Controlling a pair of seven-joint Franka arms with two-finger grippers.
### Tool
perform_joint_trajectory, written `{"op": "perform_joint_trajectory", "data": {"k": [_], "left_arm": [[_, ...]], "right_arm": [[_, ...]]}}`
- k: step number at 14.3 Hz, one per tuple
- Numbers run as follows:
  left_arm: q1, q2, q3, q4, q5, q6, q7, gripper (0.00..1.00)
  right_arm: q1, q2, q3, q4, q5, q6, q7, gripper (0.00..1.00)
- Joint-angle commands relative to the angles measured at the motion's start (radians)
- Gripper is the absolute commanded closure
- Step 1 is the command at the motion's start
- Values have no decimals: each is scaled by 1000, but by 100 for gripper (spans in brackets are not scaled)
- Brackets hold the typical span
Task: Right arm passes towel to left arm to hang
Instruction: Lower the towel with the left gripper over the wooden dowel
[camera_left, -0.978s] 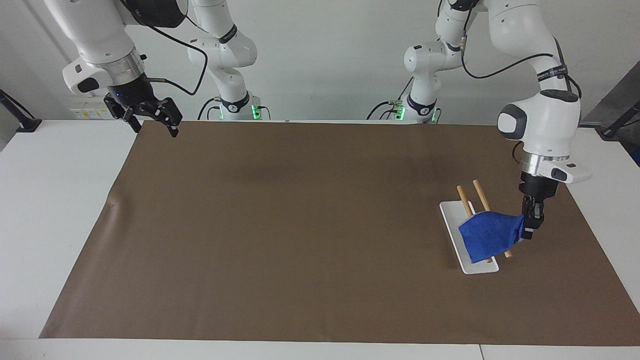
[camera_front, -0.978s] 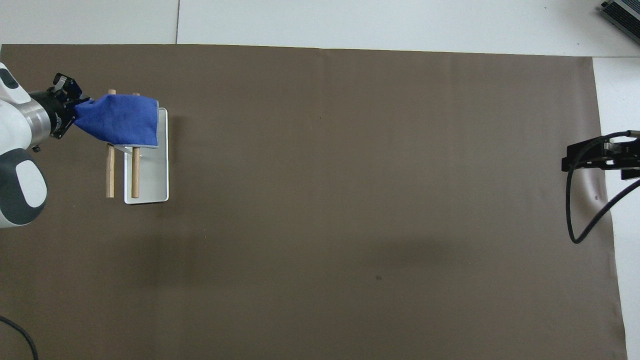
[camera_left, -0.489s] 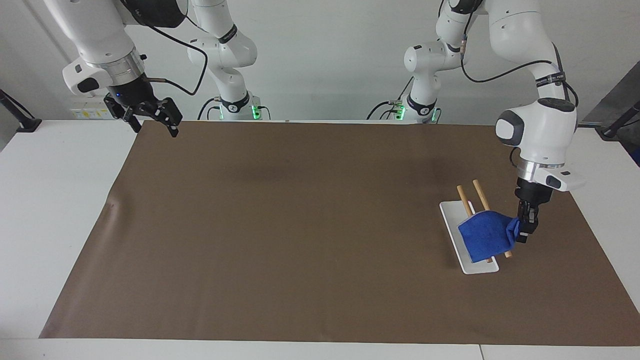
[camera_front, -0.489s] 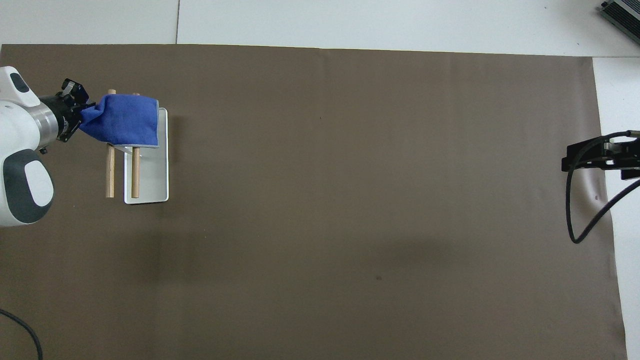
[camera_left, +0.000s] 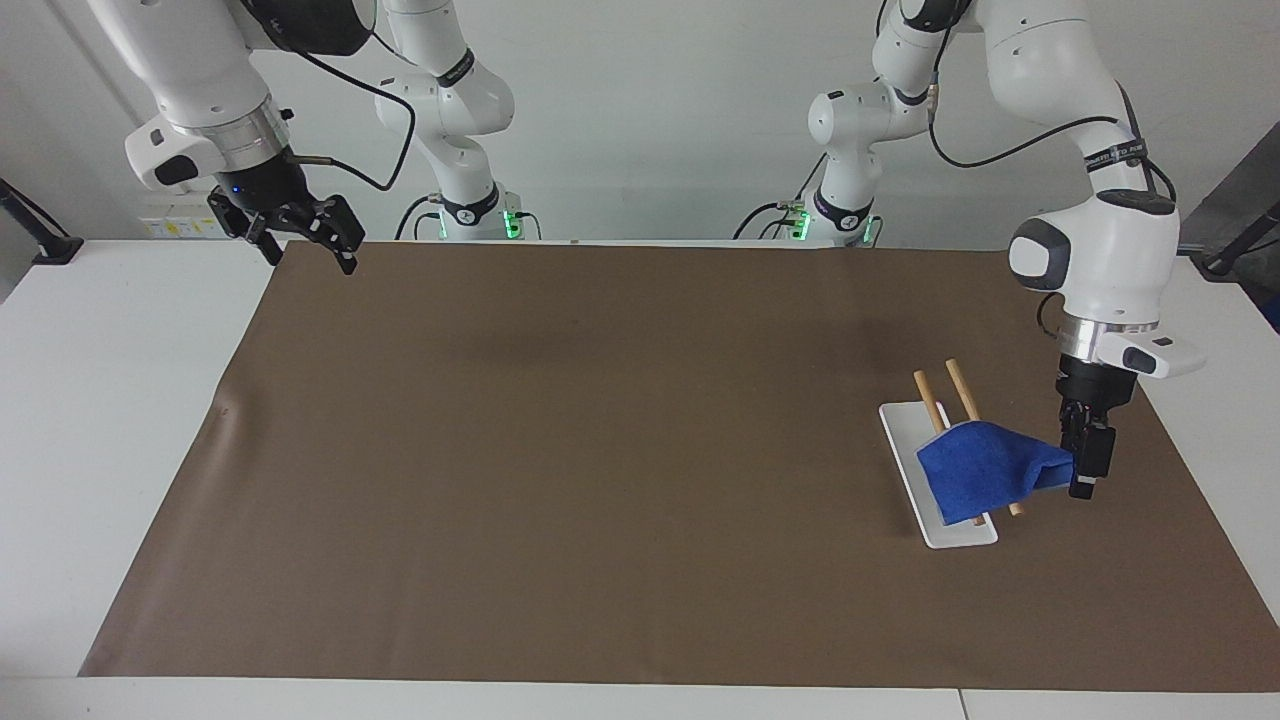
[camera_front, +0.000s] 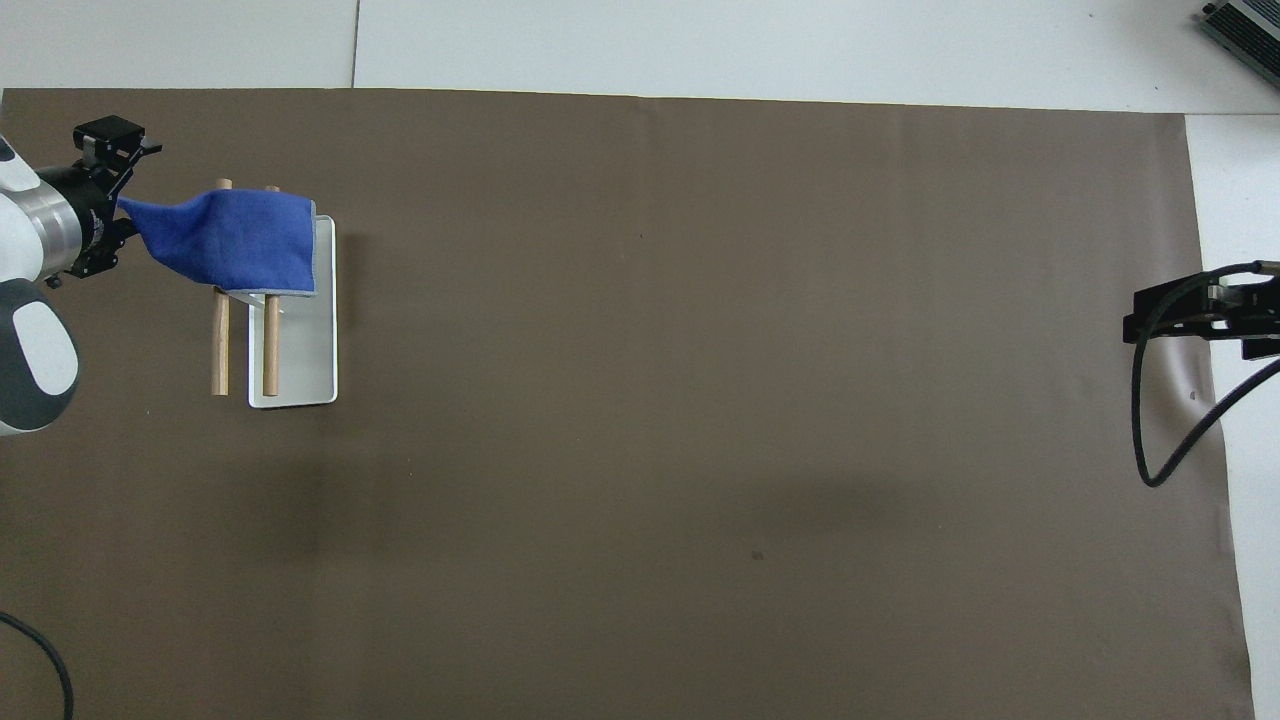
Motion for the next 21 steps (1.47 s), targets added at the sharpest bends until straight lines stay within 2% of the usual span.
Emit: {"op": "perform_joint_trajectory", "data": {"k": [1, 7, 10, 12, 14, 16, 19, 21], "left_arm": [[3, 22, -1, 33, -10, -5, 3, 0], [4, 31, 2, 61, -8, -43, 4, 0], [3, 28, 1, 70, 5, -135, 21, 0], [-1, 28, -8, 117, 47, -289, 114, 0], [-1, 37, -24, 210, 45, -484, 251, 2], [-1, 51, -50, 278, 45, -599, 319, 2], [-1, 53, -91, 398, 45, -841, 447, 13], [-1, 41, -119, 453, 45, -999, 551, 16]], "right_arm": [[-8, -12, 5, -12, 22, -8, 1, 0], [-5, -17, 6, -15, 25, -17, 1, 0], [-5, -17, 6, -15, 25, -17, 1, 0], [-5, -17, 6, -15, 25, -17, 1, 0], [-5, -17, 5, -15, 25, -17, 1, 0], [-5, -17, 6, -15, 26, -17, 1, 0], [-5, -17, 6, -15, 25, -17, 1, 0], [-7, -17, 5, -15, 25, -17, 1, 0]]}}
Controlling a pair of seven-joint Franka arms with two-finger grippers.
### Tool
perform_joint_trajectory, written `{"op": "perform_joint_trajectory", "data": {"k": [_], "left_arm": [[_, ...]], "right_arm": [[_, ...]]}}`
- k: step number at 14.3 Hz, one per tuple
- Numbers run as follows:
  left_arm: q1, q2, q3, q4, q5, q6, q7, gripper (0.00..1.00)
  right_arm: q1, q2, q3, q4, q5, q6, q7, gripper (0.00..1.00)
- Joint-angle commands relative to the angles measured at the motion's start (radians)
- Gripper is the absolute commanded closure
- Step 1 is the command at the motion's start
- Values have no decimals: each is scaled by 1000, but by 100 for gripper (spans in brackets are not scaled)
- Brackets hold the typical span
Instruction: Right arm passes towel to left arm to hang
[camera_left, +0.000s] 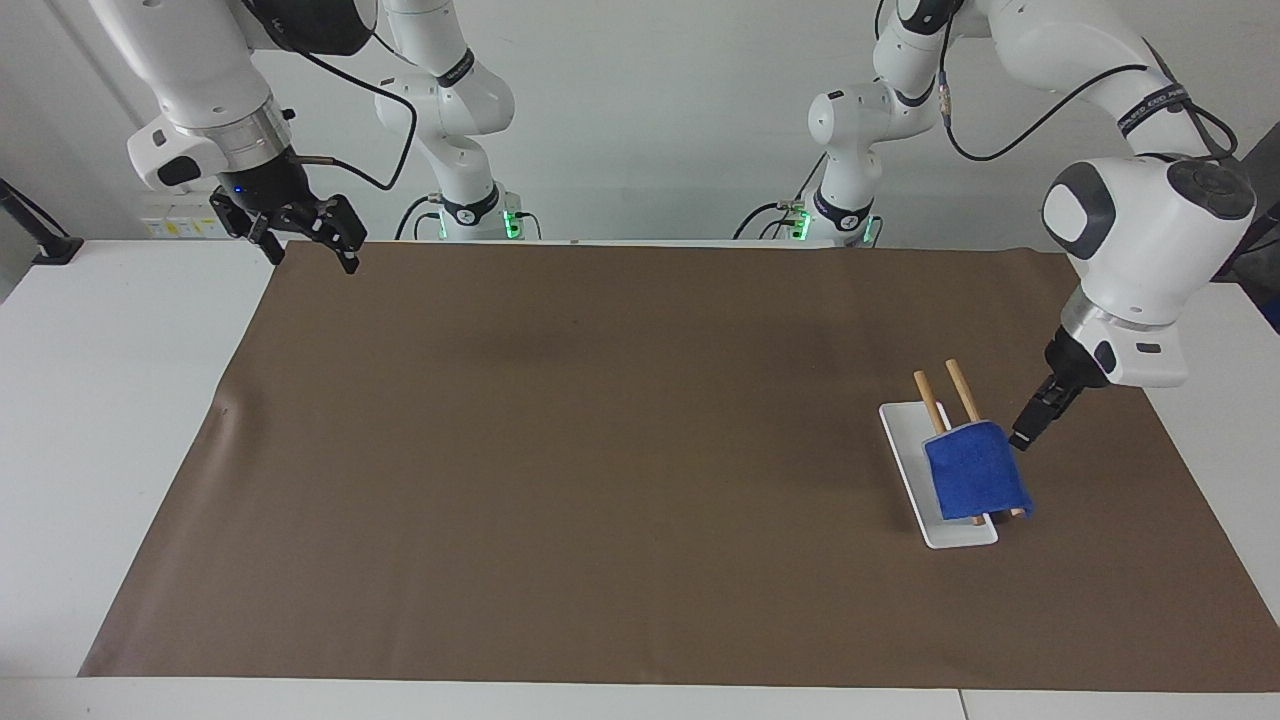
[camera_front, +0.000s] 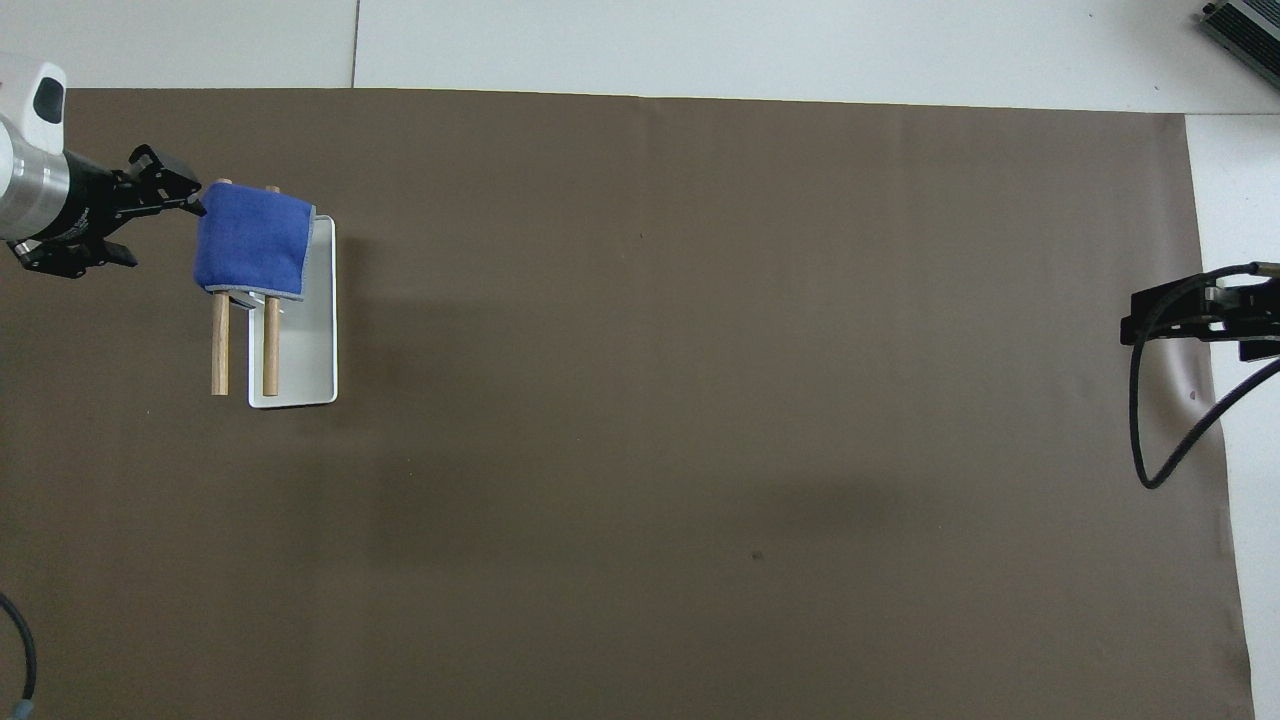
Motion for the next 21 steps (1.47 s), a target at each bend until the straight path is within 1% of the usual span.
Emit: {"op": "perform_joint_trajectory", "data": {"k": [1, 3, 6, 7, 9, 11, 13, 15, 18, 21], "left_arm": [[0, 8, -24, 95, 15, -203, 136, 18], [0, -45, -36, 96, 15, -262, 251, 16], [1, -137, -30, 90, -1, -271, 401, 7], [1, -156, -28, 89, -2, -289, 429, 1], [4, -193, -21, 69, -2, -313, 477, 0], [7, -208, -21, 41, 5, -307, 486, 0], [12, -208, 7, 46, 2, -306, 486, 0], [12, -208, 10, 46, 1, -314, 492, 0], [13, -210, 10, 34, -2, -276, 611, 0], [13, -219, 10, 12, -5, -274, 610, 0]], "right_arm": [[-6, -17, 4, -15, 23, -12, 1, 0], [-6, -17, 4, -15, 23, -12, 1, 0], [-6, -17, 4, -15, 23, -12, 1, 0], [-6, -17, 4, -15, 23, -12, 1, 0], [-6, -17, 4, -15, 23, -12, 1, 0], [-6, -17, 4, -15, 23, -12, 1, 0], [-6, -17, 4, -15, 23, -12, 1, 0], [-6, -17, 4, -15, 23, -12, 1, 0], [-6, -17, 3, -15, 23, -12, 1, 0], [-6, -18, 3, -15, 23, -12, 1, 0]]}}
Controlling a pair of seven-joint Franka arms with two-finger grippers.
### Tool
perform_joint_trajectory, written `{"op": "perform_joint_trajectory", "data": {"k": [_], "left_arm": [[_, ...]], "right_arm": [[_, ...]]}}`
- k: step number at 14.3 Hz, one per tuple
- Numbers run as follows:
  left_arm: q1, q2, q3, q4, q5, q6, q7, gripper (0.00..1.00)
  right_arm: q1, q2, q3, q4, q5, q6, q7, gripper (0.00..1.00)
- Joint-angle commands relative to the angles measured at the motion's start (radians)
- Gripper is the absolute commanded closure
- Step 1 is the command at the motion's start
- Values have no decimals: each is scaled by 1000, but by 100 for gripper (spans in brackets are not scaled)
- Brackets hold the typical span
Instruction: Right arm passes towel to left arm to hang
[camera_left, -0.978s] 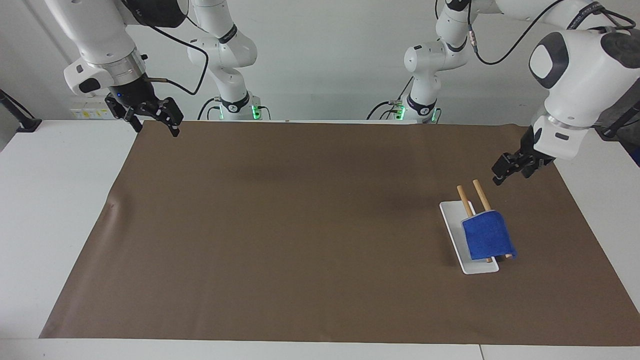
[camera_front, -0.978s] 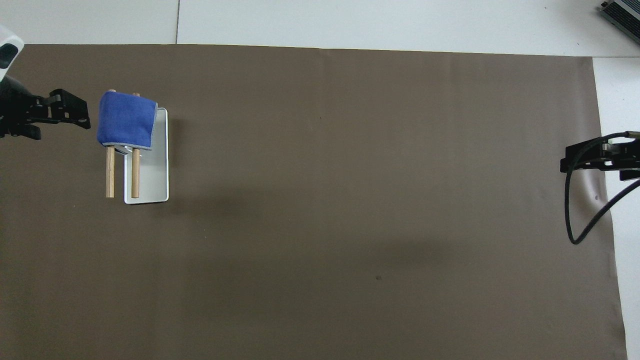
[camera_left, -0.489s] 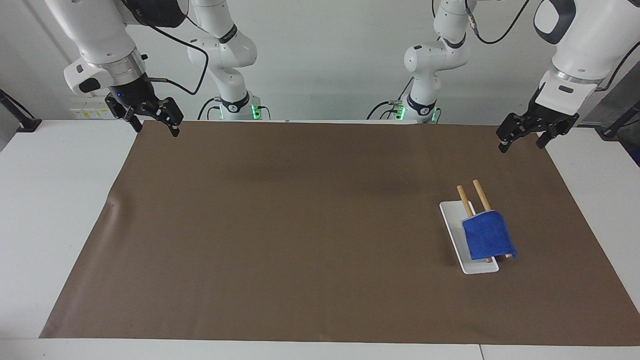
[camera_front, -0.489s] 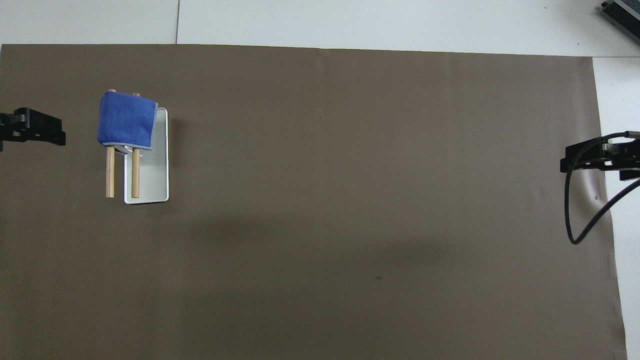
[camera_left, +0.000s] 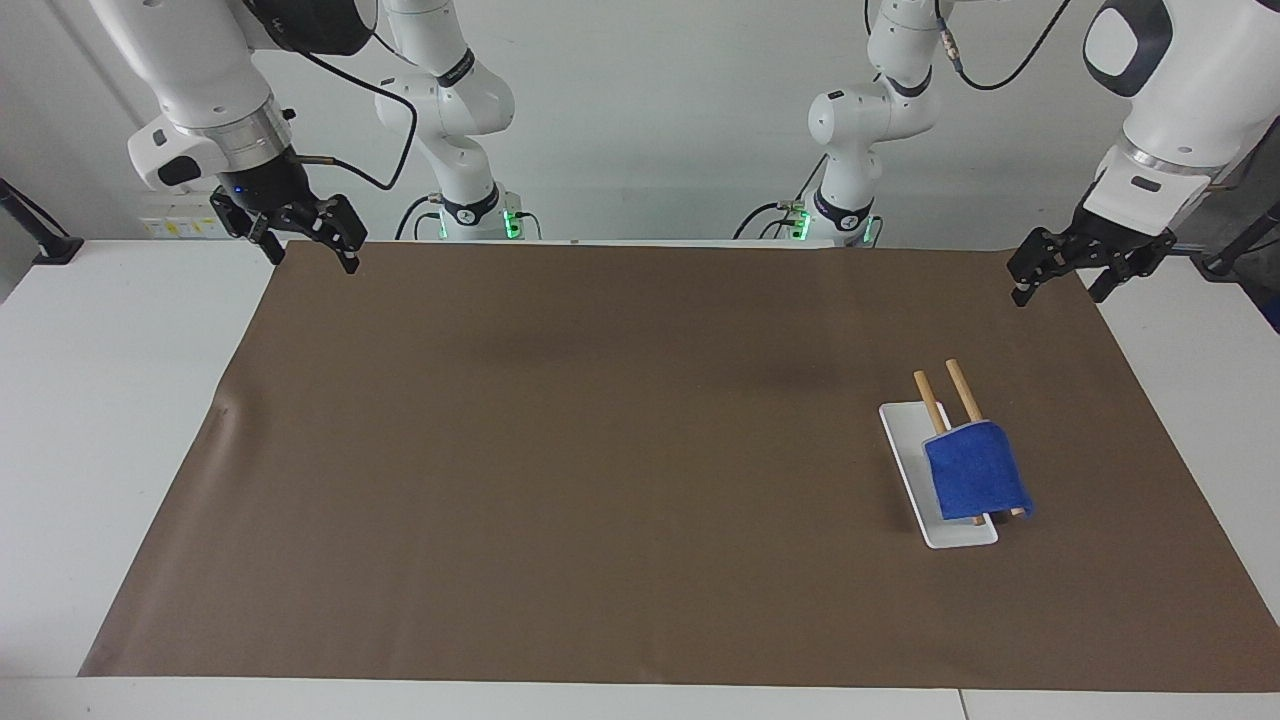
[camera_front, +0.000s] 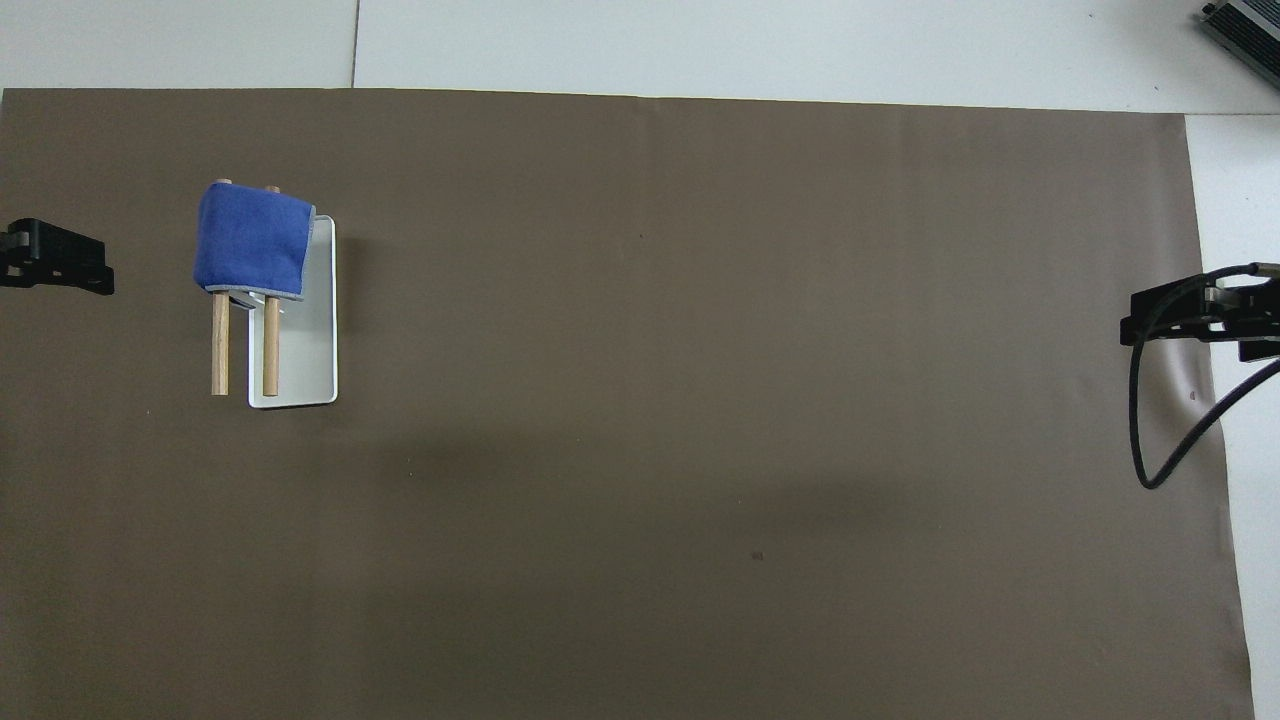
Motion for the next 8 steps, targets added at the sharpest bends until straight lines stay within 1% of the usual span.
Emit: {"op": "perform_joint_trajectory", "data": {"k": [1, 3, 8], "left_arm": [[9, -31, -2, -48, -13, 27, 23, 0], [9, -34, 0, -51, -33, 25, 4, 0], [9, -37, 0, -57, -33, 25, 1, 0]], "right_arm": [[-6, -17, 4, -15, 23, -12, 1, 0], [-6, -17, 4, -15, 23, -12, 1, 0], [-6, -17, 4, -15, 23, -12, 1, 0]]}}
